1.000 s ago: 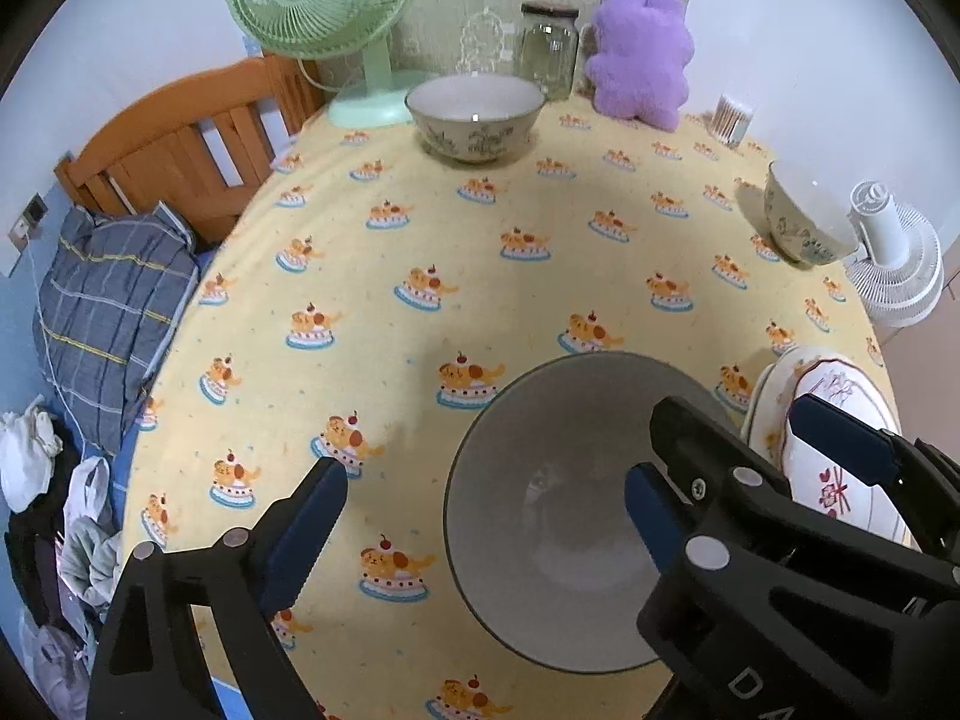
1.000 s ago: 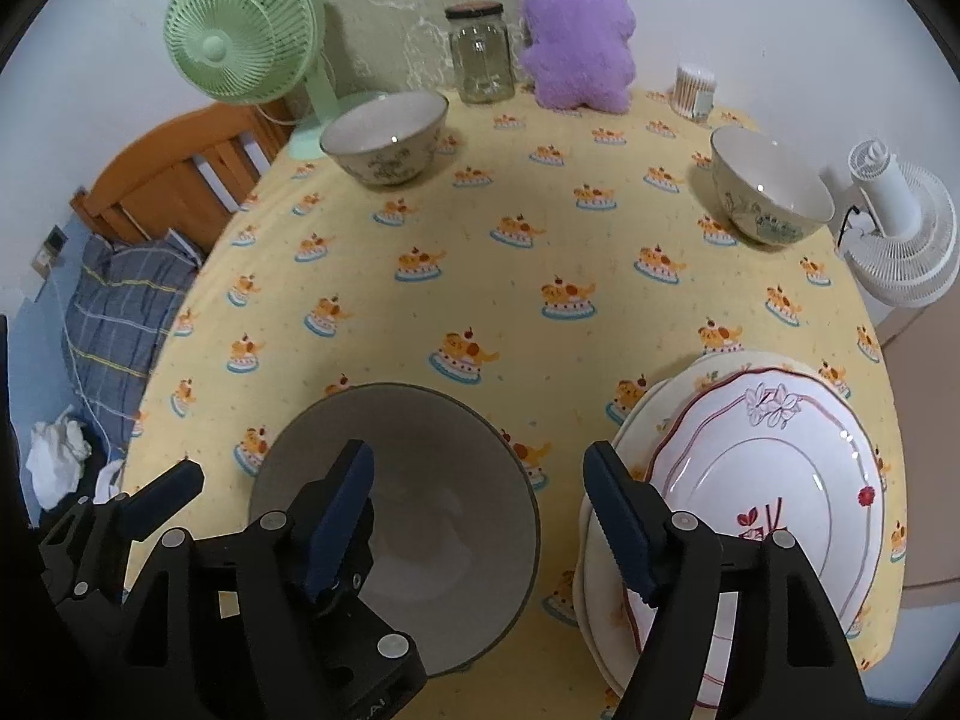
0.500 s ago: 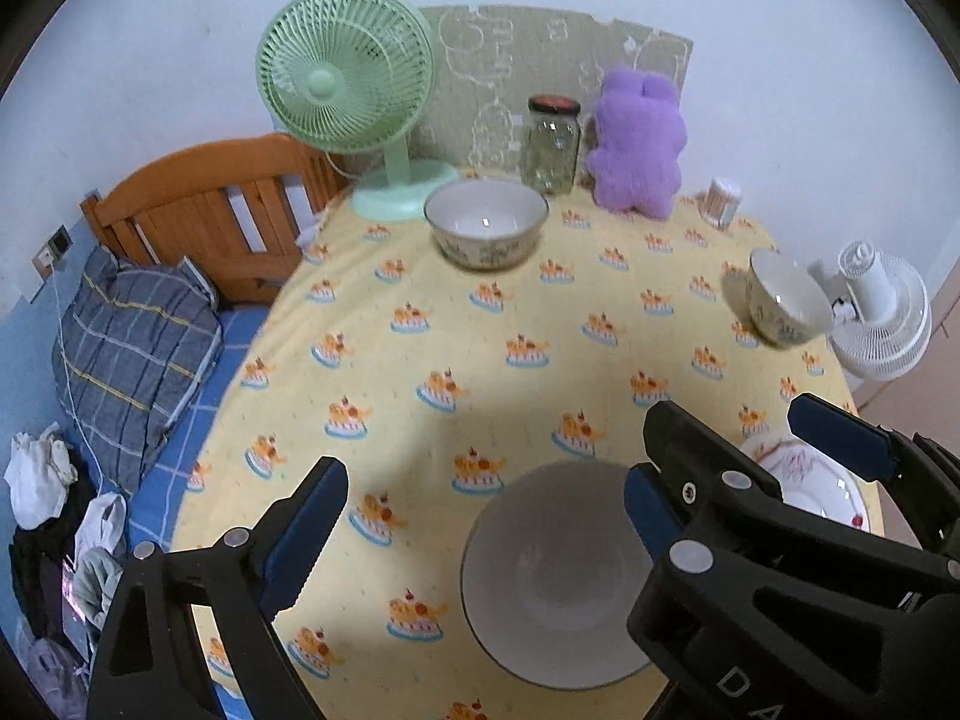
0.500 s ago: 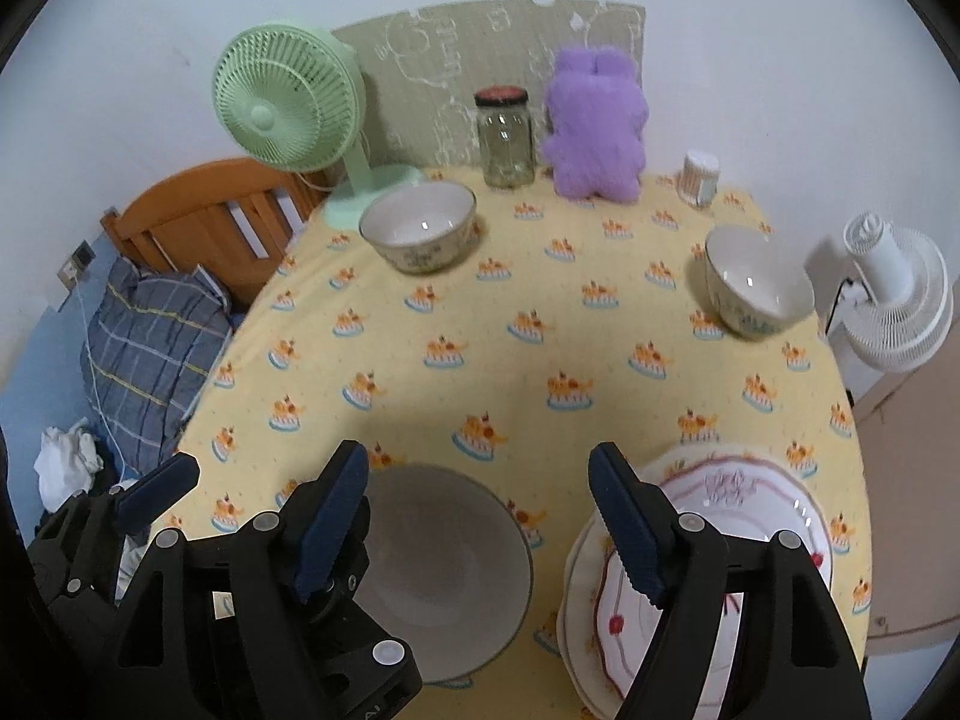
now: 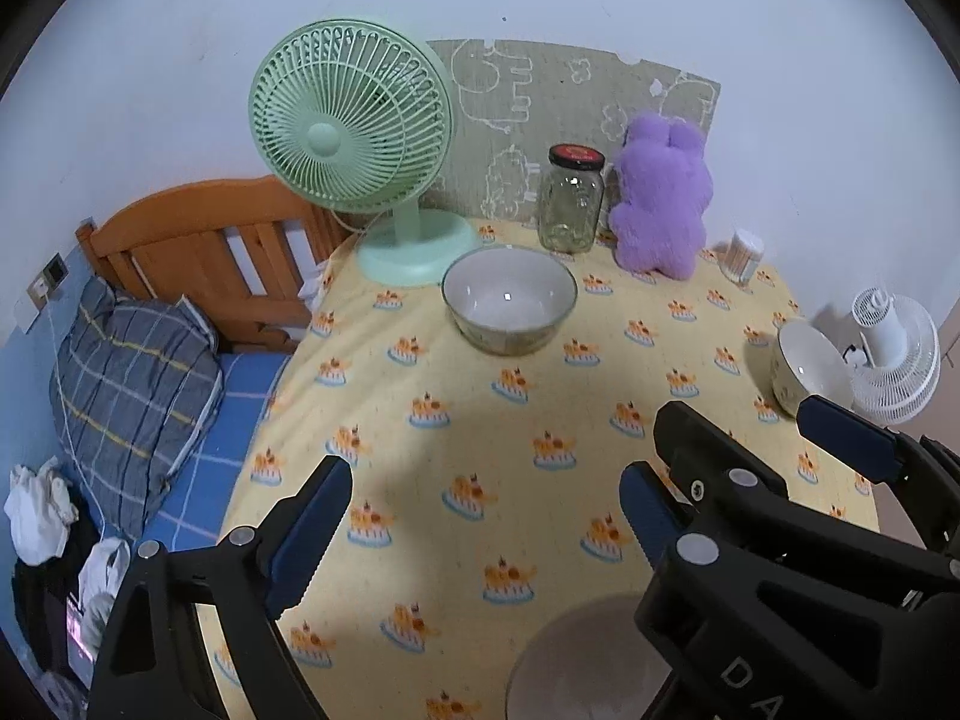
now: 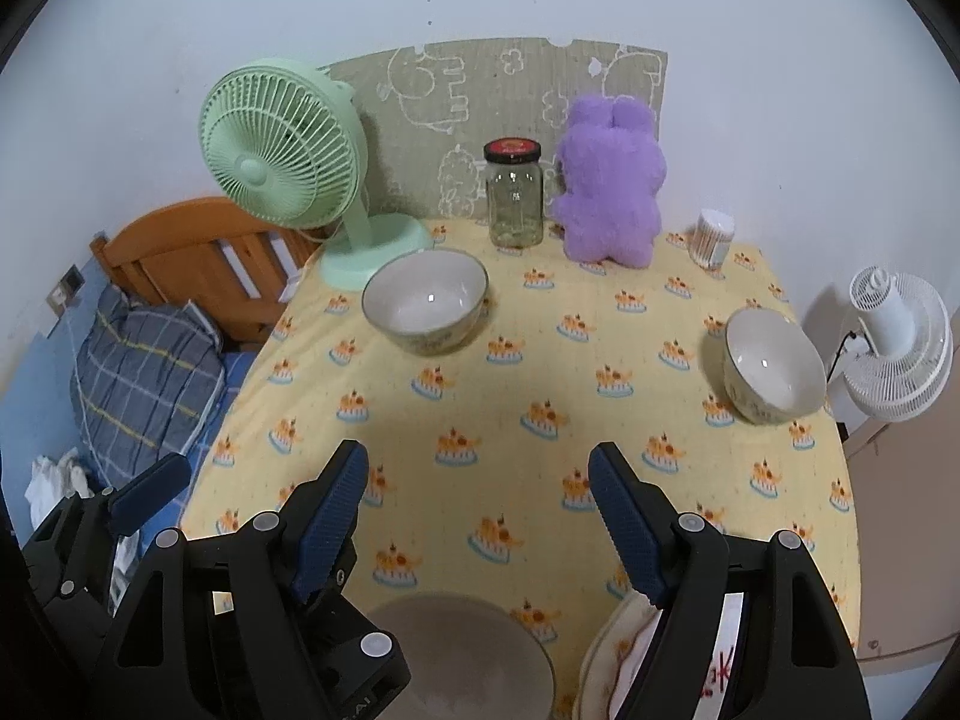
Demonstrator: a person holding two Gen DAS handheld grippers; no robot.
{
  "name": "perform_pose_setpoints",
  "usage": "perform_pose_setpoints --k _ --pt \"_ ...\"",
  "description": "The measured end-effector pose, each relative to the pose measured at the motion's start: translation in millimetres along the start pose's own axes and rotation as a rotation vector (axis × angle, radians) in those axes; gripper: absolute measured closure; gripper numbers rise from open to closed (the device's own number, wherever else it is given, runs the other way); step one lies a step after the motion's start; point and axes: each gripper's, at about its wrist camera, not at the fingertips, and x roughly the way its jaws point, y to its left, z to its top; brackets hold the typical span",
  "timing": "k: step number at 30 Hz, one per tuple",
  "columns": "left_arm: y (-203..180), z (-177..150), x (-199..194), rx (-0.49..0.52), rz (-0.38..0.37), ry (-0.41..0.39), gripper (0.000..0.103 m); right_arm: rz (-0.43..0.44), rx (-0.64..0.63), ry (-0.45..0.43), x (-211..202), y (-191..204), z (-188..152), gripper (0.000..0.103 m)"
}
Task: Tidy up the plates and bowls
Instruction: 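Move both grippers to the bowl in front of the green fan, then close both grippers on that bowl's rim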
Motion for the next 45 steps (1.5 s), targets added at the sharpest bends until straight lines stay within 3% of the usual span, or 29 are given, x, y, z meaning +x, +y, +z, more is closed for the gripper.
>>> perform_pose_setpoints --k 19,29,32,43,45 --pt "30 78 70 0.025 -0.01 -0.035 0.021 -0.04 0.029 -0.039 73 25 81 0.024" --pt "33 109 127 0.042 -0.002 -0.035 0.035 -0.064 0.052 -0.034 127 22 110 0.025" --pt "33 113 143 0.03 -0.001 -0.031 0.042 -0.06 0.07 -0.032 145 18 114 0.032" --pt "29 111 200 0.025 -0.008 0.011 0.054 -0.09 0.082 -0.001 203 10 110 0.043" --pt "28 110 208 0.031 -0.001 0.017 0.058 -0.095 0.088 0.016 213 8 109 0.05"
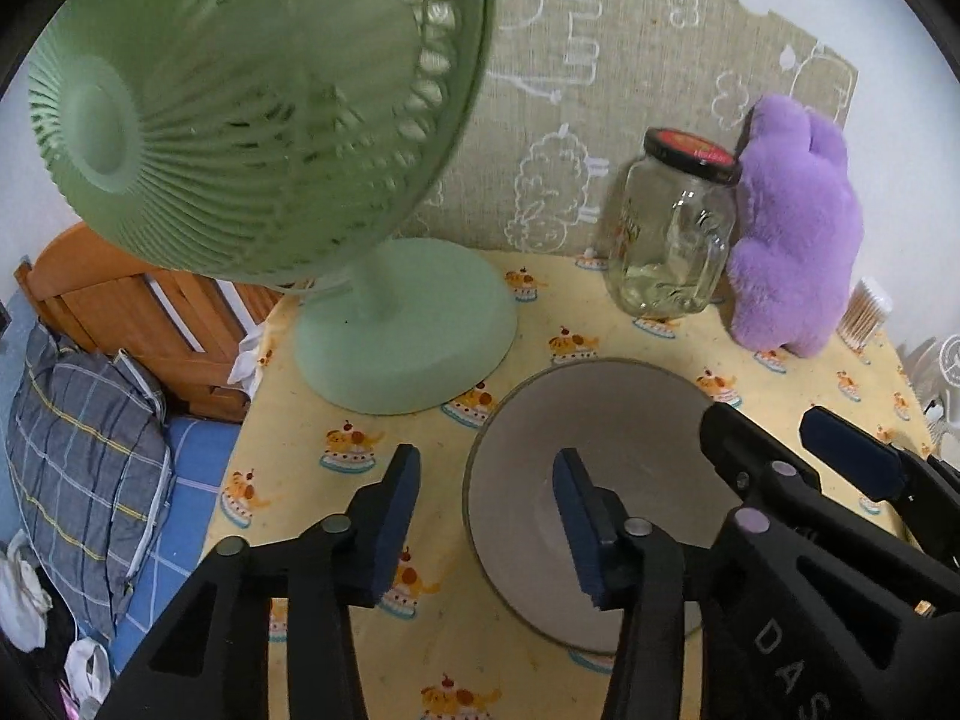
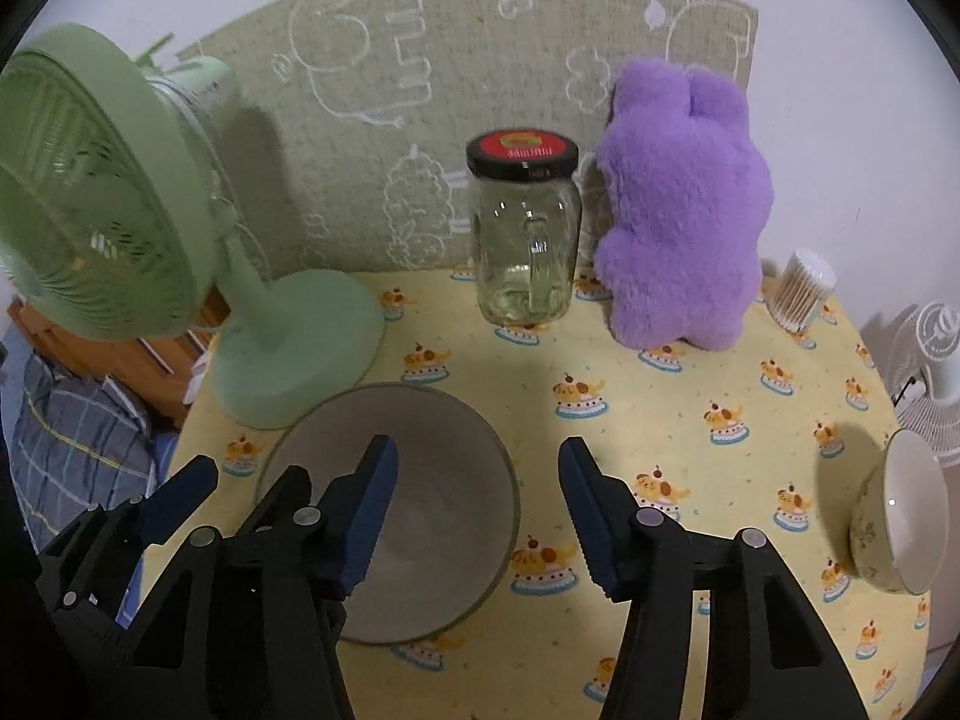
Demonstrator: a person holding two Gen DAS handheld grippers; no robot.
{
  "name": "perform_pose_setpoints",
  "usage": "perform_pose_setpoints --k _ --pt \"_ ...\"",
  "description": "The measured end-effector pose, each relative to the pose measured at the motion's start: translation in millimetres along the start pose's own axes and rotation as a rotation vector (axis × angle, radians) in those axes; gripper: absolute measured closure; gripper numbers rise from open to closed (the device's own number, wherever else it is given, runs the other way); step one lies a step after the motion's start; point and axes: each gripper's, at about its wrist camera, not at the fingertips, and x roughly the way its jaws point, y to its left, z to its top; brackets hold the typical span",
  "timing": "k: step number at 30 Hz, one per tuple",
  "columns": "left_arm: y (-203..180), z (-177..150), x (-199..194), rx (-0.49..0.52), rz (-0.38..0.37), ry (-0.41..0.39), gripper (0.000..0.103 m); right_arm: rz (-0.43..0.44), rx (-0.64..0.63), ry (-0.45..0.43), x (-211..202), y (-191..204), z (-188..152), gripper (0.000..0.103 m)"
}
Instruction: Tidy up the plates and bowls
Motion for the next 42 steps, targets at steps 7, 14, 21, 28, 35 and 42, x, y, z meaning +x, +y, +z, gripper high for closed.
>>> perform_pose_setpoints --k 7,14,21,28,35,42 --pt "-1 1 20 0.014 0.001 0.017 0.07 -0.015 0.012 0.031 25 -3 -2 0.062" --pt "3 2 28 0.024 -0.028 0.028 0.084 -0.027 0.004 0.041 33 -1 0 0.078" --pt "1 1 27 0.024 -0.022 0.046 0.084 -0.031 0.001 0.051 30 1 0 0.079" --pt "-1 -3 16 0.035 -0.017 0.055 0.084 -0.023 0.014 0.068 22 -2 -7 0.079" --pt "-3 -14 2 0.041 -0.013 0.078 0.084 -0.019 0.024 0.093 7 -6 -18 0.079" --pt "-6 -26 -15 0.038 -0.012 0.089 0.084 -0.012 0.037 0.109 -11 -10 -31 0.079"
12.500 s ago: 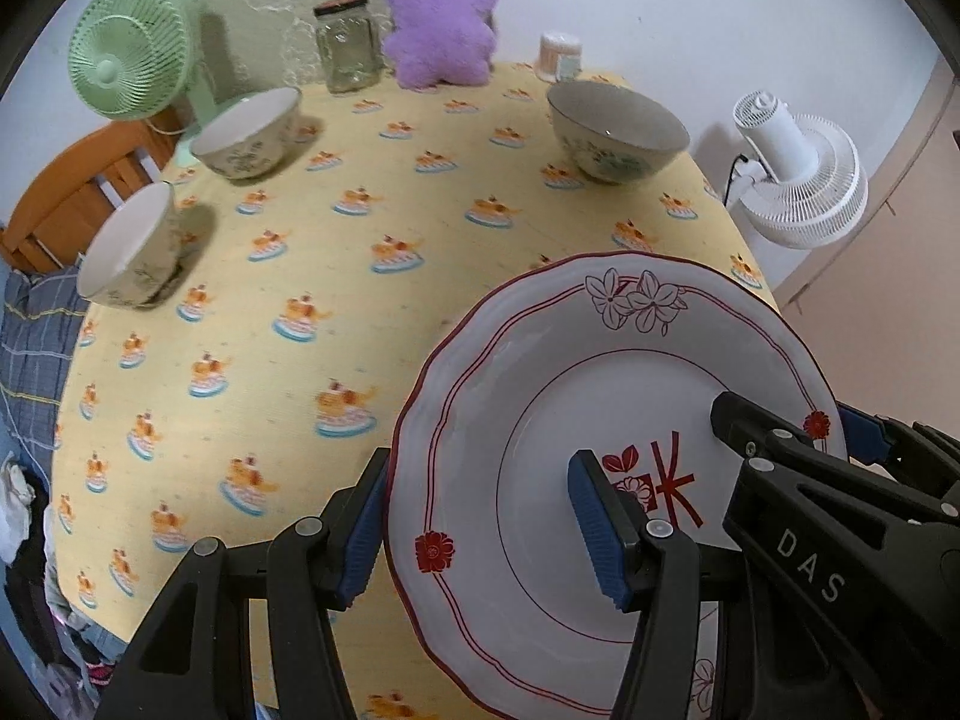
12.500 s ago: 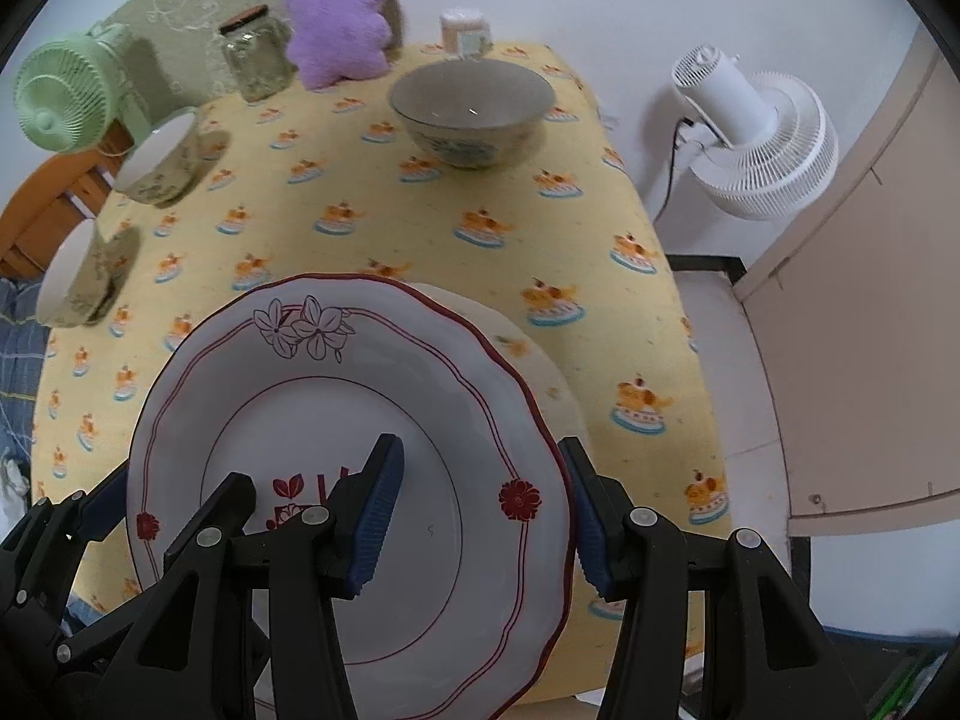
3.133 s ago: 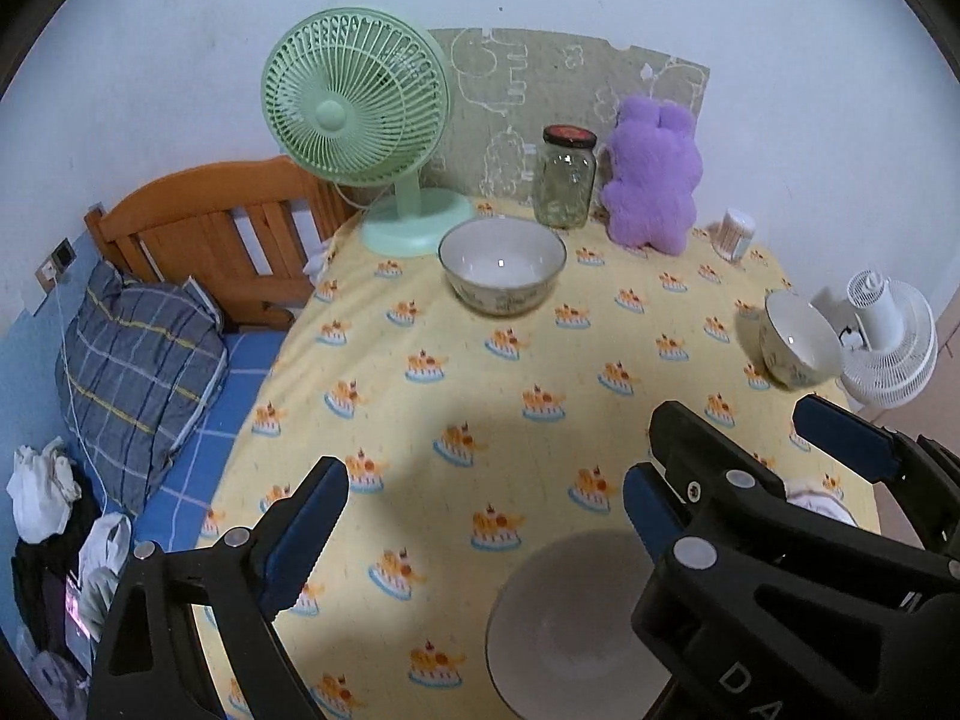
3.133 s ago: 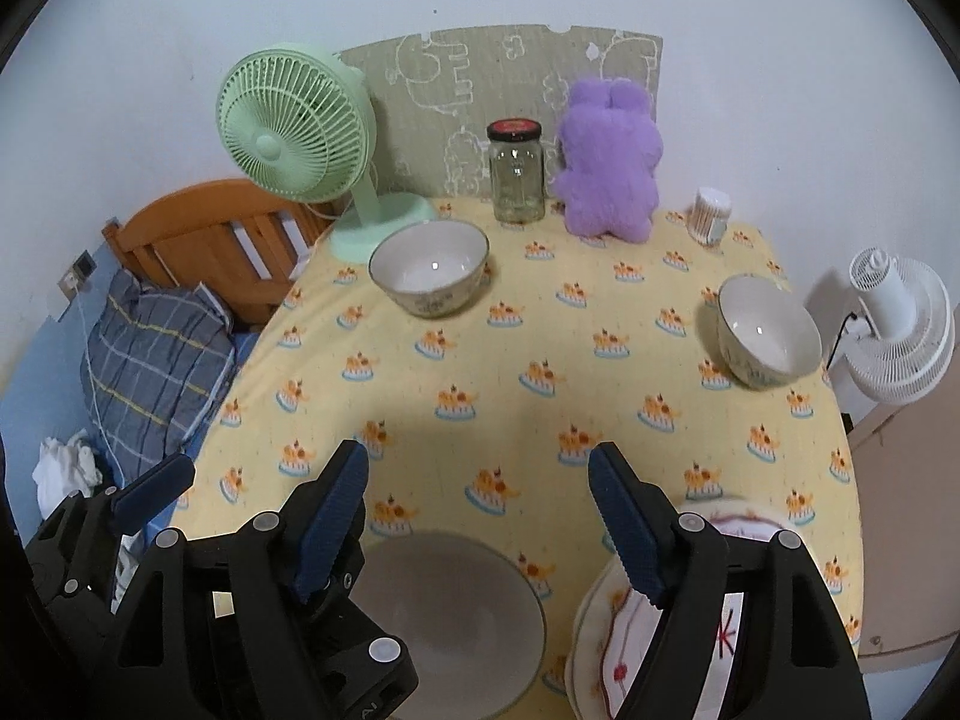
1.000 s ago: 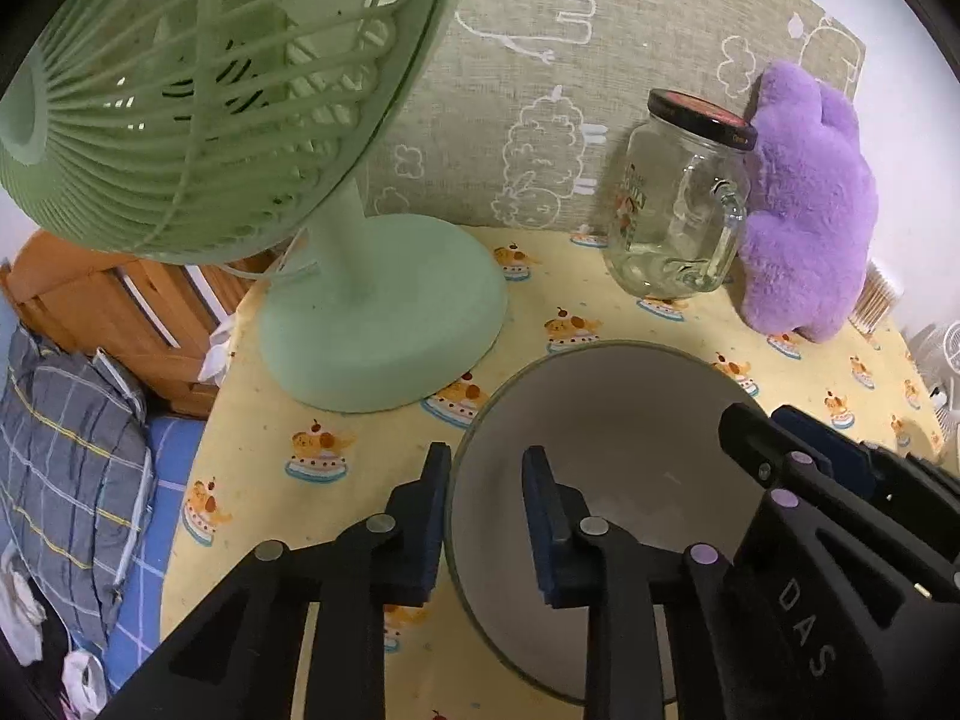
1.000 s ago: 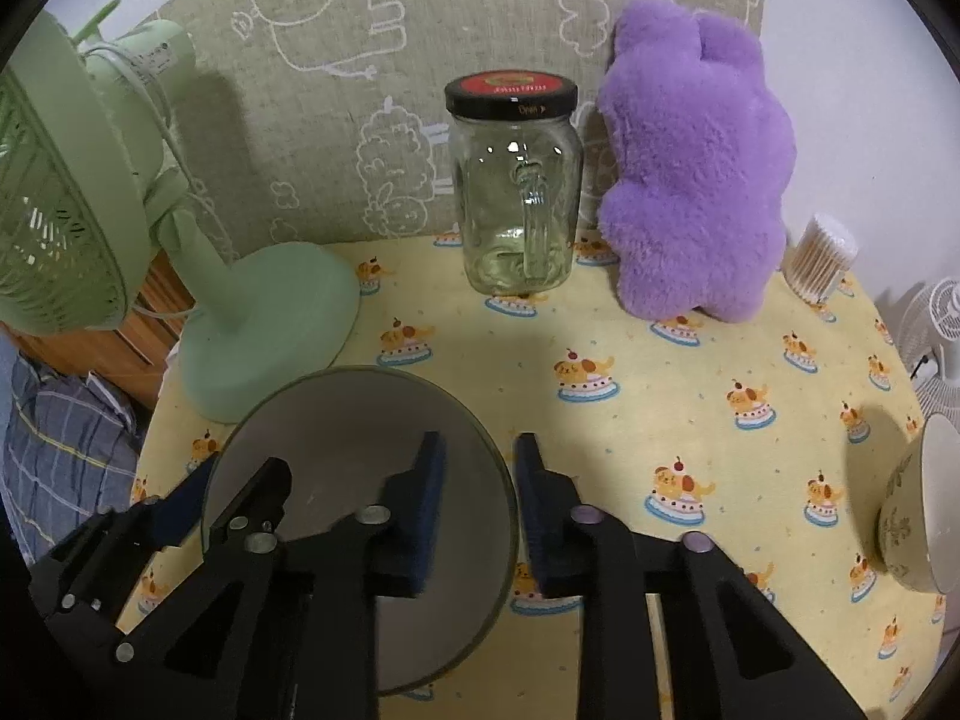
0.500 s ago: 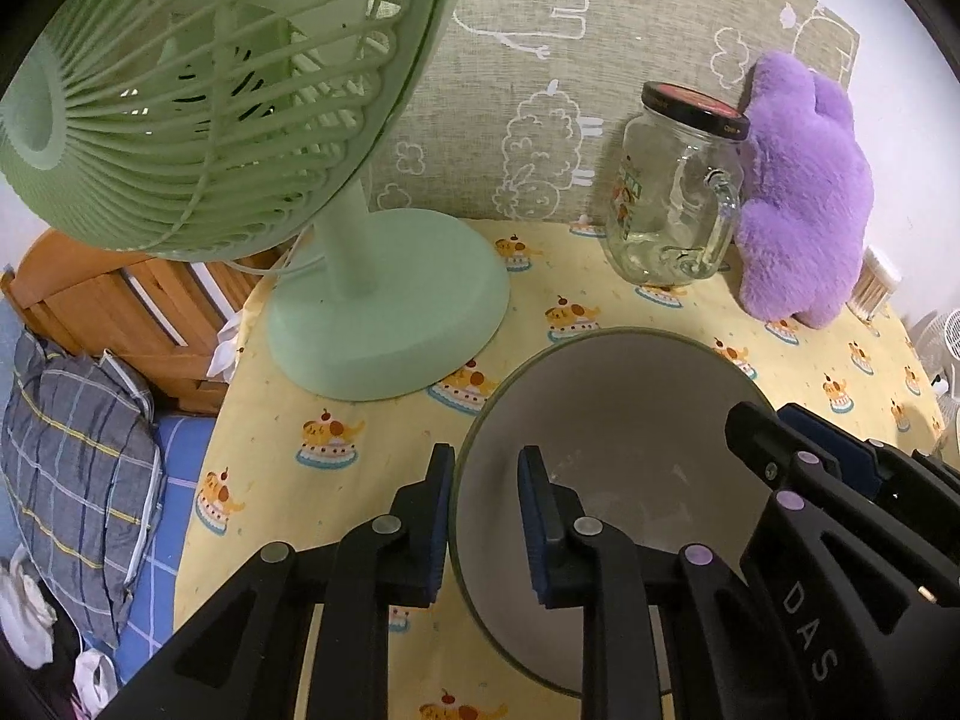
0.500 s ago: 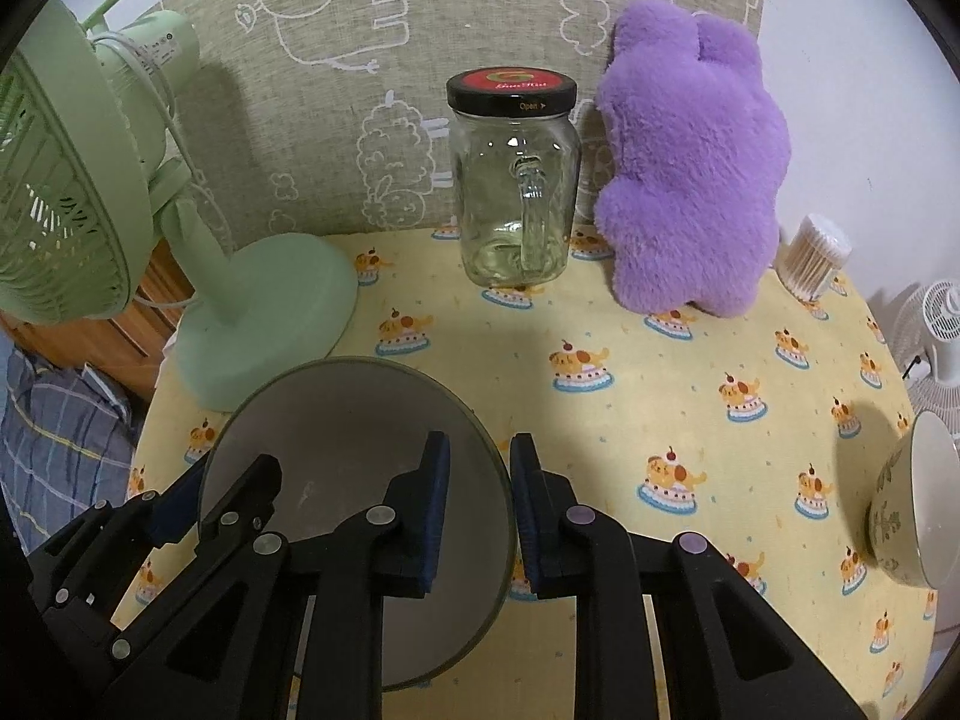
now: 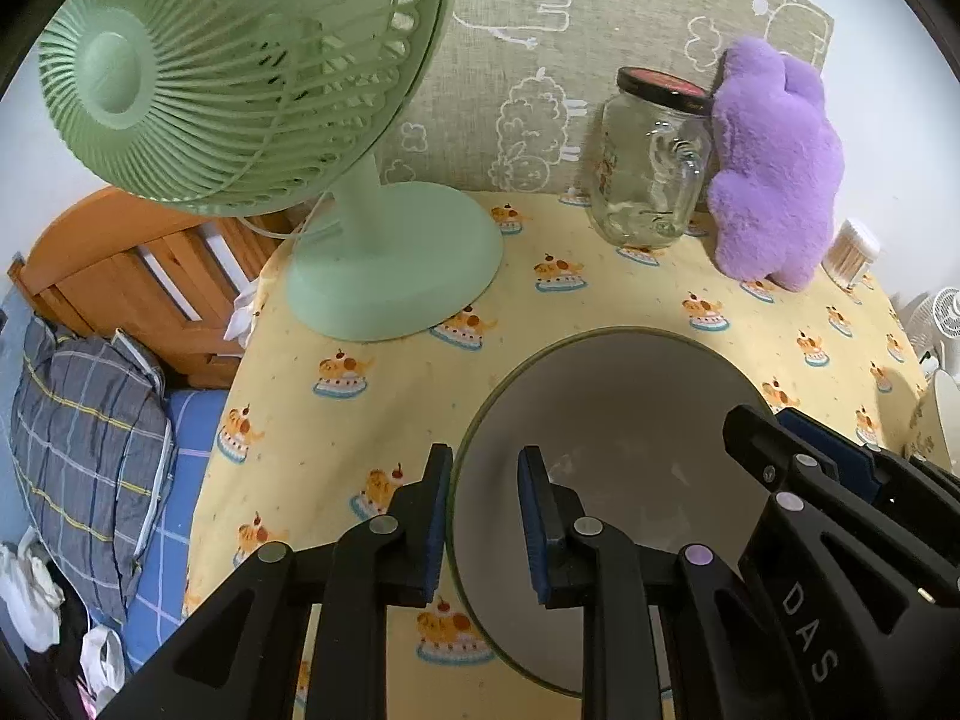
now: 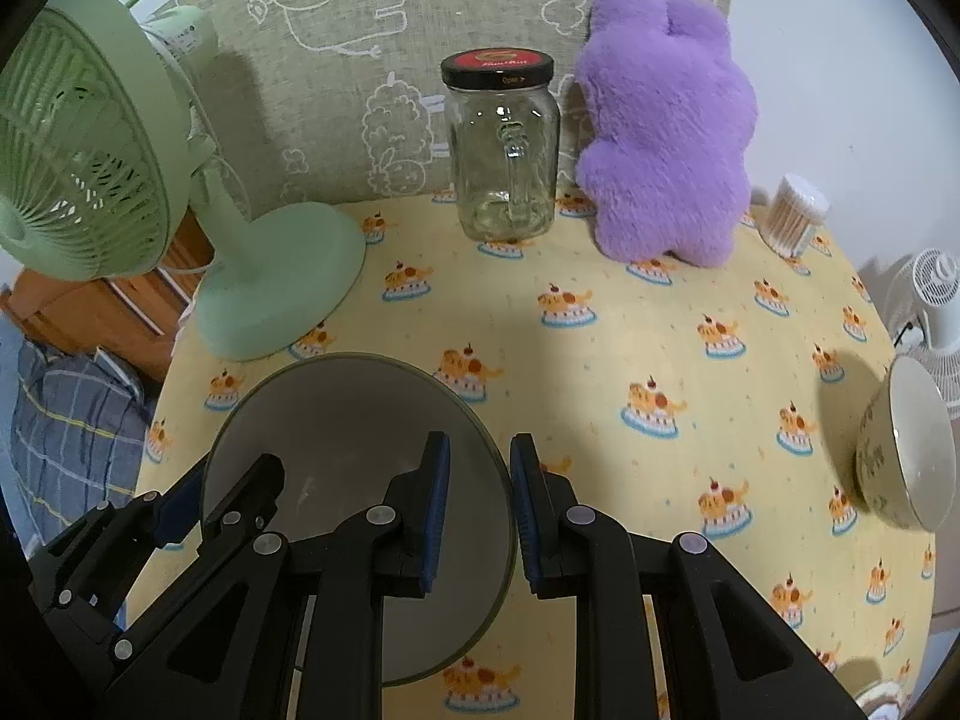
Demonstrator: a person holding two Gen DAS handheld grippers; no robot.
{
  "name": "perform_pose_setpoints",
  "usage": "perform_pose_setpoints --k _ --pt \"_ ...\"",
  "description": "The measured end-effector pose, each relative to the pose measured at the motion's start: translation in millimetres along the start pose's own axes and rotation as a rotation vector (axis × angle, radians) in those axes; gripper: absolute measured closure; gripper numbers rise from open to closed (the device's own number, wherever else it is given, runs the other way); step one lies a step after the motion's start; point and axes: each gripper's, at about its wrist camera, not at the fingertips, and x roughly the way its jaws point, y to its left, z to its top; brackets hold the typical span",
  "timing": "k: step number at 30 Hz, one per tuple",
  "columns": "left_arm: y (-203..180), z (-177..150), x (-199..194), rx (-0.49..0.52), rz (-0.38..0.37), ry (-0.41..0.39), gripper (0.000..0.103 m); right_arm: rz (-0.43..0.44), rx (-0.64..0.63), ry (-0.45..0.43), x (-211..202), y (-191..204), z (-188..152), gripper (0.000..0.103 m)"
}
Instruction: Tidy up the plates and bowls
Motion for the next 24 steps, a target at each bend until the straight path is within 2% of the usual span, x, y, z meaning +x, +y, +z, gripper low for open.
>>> perform_pose_setpoints --k 10,24 --pt "-5 -14 -42 0.002 0.009 -0.021 0.084 0.013 0.011 -0.018 -40 -7 -15 0.079" --pt "-23 -39 -116 -0.003 0.026 -0.073 0.084 0.038 0.007 -0.072 -116 -28 -44 0.079"
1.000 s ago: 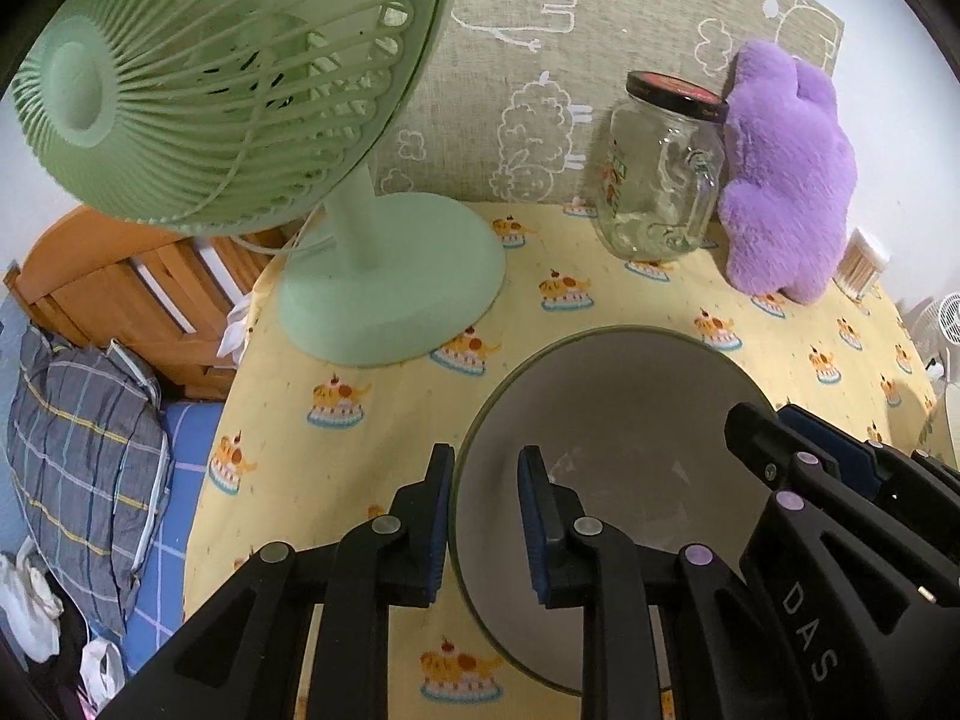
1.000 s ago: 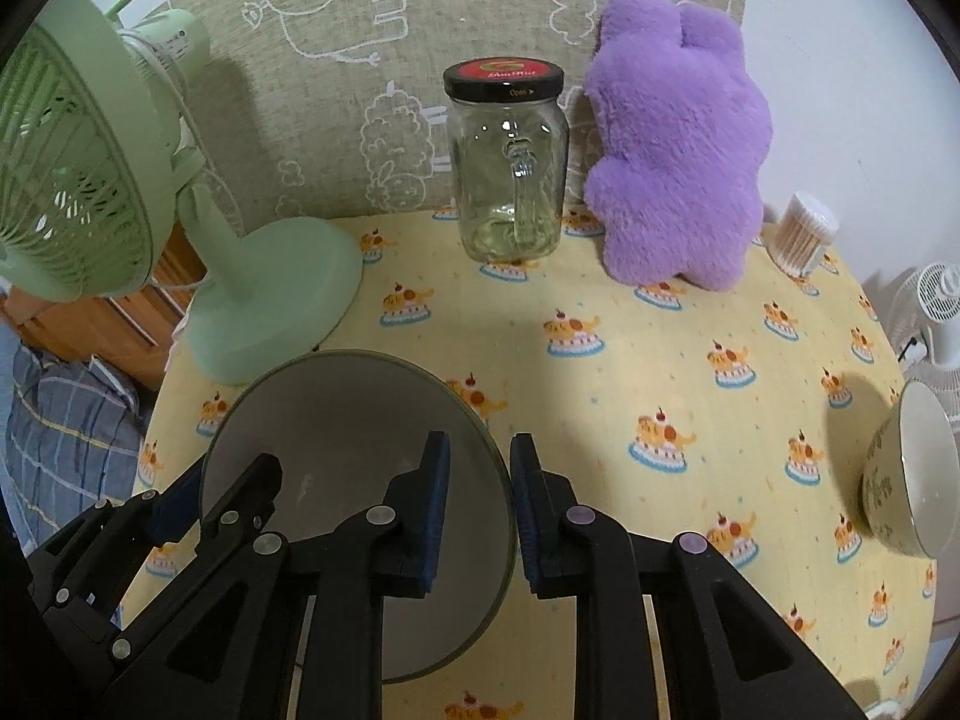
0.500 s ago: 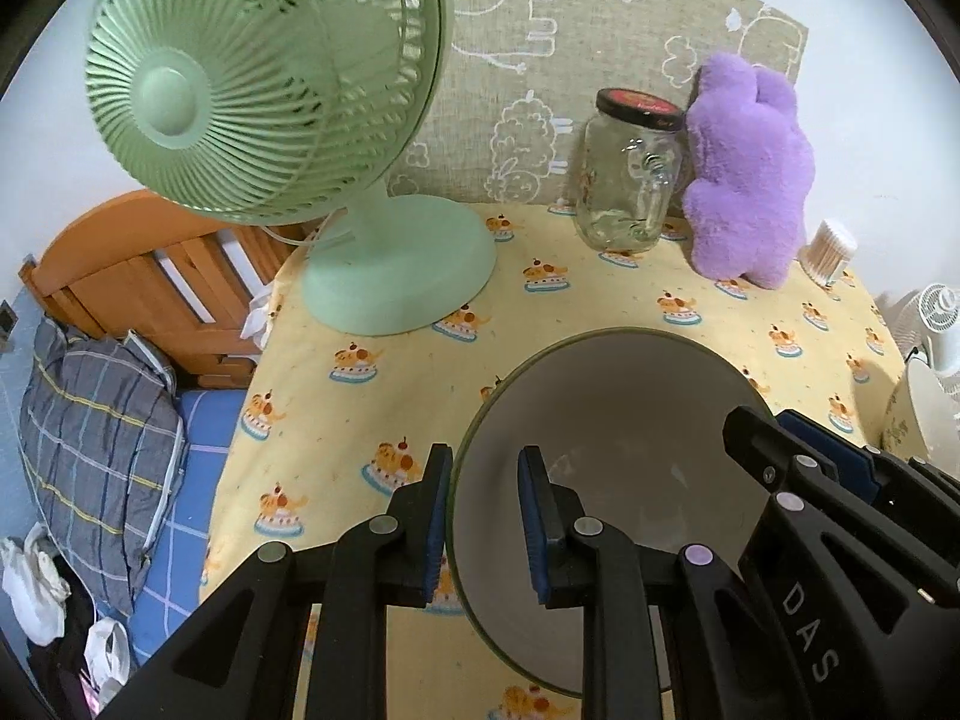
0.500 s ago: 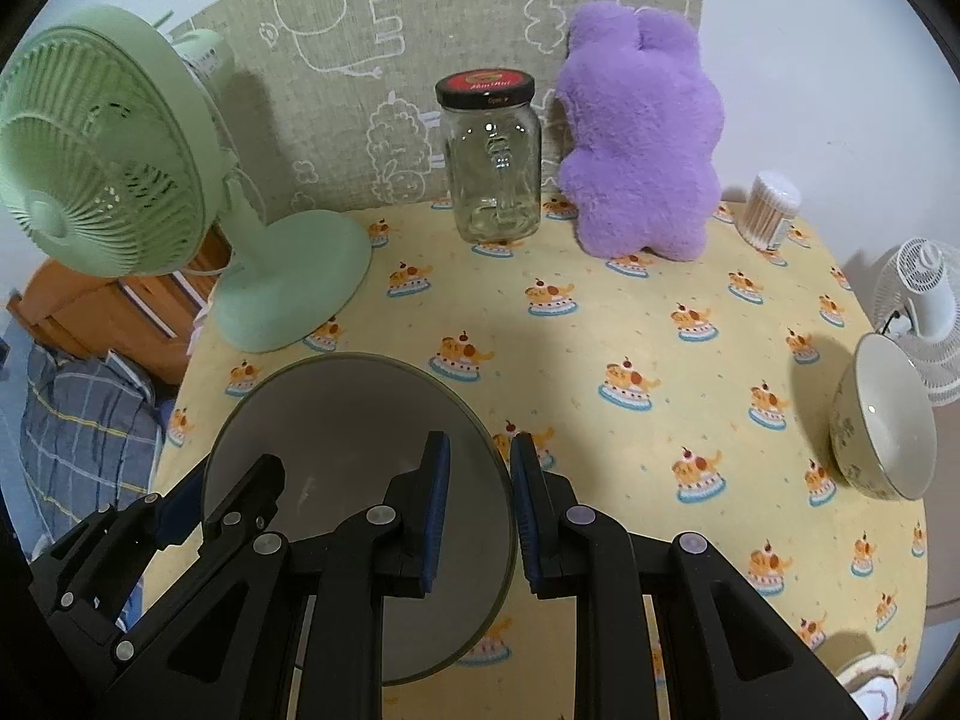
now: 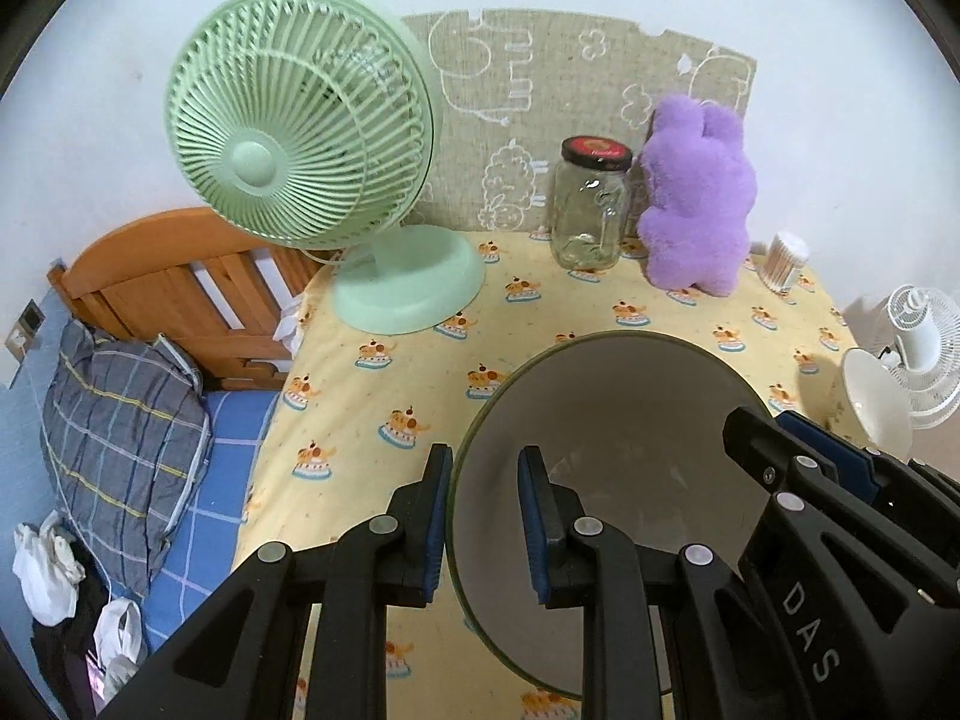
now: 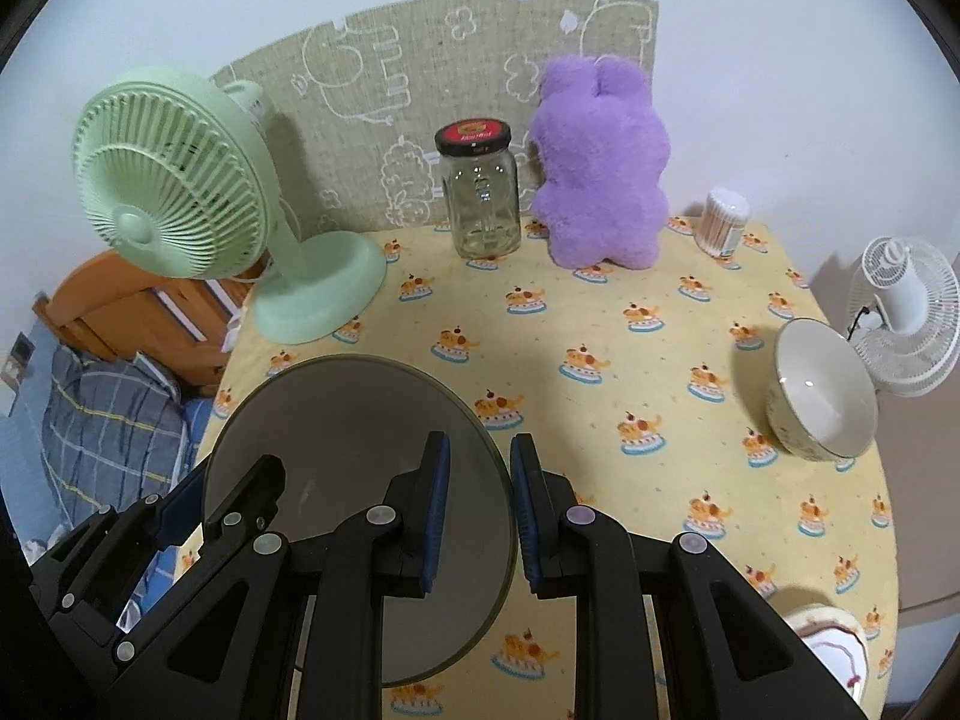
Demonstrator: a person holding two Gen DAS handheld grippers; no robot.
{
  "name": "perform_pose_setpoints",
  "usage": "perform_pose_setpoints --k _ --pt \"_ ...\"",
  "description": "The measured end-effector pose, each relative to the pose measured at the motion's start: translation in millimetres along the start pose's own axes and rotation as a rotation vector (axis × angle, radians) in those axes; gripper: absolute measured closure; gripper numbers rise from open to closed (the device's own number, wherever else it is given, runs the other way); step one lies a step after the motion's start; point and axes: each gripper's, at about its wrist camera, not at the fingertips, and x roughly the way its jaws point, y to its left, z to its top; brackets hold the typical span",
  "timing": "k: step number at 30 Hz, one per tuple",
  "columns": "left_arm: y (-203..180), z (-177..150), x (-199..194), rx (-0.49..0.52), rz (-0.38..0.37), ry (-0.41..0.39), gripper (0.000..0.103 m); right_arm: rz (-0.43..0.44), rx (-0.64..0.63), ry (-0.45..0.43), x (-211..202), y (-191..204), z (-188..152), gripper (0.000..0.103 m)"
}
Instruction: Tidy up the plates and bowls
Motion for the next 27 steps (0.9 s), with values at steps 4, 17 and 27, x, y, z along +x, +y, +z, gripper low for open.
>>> perform_pose_setpoints --k 4,17,27 --pt "-7 -8 -21 -0.005 0.005 -0.013 0.084 0.006 -0.007 -0.014 -23 -7 -10 0.079" --pt "-27 -49 -79 -0.013 0.02 -0.038 0.084 0.026 -0.022 -0.037 -86 -31 -50 0.079" --pt "-36 -83 -98 -0.031 0.006 -0.019 0.083 0.016 -0.047 -0.027 -108 -44 -85 0.079"
